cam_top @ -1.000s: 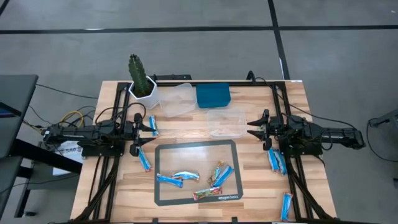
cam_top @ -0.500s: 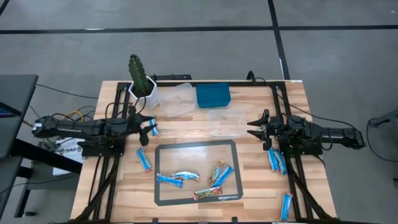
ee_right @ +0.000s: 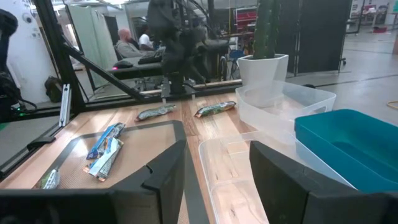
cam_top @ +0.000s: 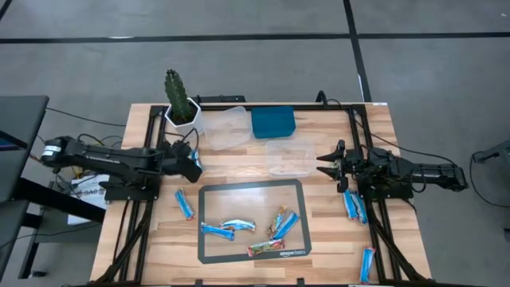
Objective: Pick and place Granola Bars by type
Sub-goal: Put the yellow granola bar into the top transparent bin
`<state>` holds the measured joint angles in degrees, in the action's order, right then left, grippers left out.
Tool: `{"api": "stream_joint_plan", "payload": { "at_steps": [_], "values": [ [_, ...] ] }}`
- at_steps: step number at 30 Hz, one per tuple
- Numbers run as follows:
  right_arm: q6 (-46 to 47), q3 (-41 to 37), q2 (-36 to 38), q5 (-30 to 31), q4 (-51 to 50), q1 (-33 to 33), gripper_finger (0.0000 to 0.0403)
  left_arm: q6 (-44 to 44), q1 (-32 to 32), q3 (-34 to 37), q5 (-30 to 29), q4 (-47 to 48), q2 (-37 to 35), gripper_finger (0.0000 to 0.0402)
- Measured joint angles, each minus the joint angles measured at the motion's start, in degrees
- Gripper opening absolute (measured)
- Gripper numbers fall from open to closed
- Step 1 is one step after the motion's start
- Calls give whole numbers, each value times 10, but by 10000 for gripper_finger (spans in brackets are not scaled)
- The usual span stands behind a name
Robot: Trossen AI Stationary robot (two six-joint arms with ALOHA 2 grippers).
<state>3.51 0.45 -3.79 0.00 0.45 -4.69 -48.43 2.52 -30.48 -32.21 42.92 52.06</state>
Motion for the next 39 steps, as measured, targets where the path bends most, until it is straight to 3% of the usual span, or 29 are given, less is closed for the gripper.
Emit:
{"api": "stream_joint_plan", "payload": {
  "at_steps": [6, 16, 23, 34, 39],
  "values": [
    [0, 0, 0, 0, 0, 0, 170, -110, 0, 0, 19, 11, 72, 168],
    [0, 0, 0, 0, 0, 0, 170, -200, -50, 0, 25, -10, 149, 159],
    [0, 0, 0, 0, 0, 0, 170, -207, -75, -1, 32, -54, 185, 172],
    [0, 0, 0, 0, 0, 0, 170, -172, -107, -1, 45, -103, 212, 250],
    [0, 0, 0, 0, 0, 0, 170, -172, -118, -1, 56, -102, 217, 260]
  ]
}}
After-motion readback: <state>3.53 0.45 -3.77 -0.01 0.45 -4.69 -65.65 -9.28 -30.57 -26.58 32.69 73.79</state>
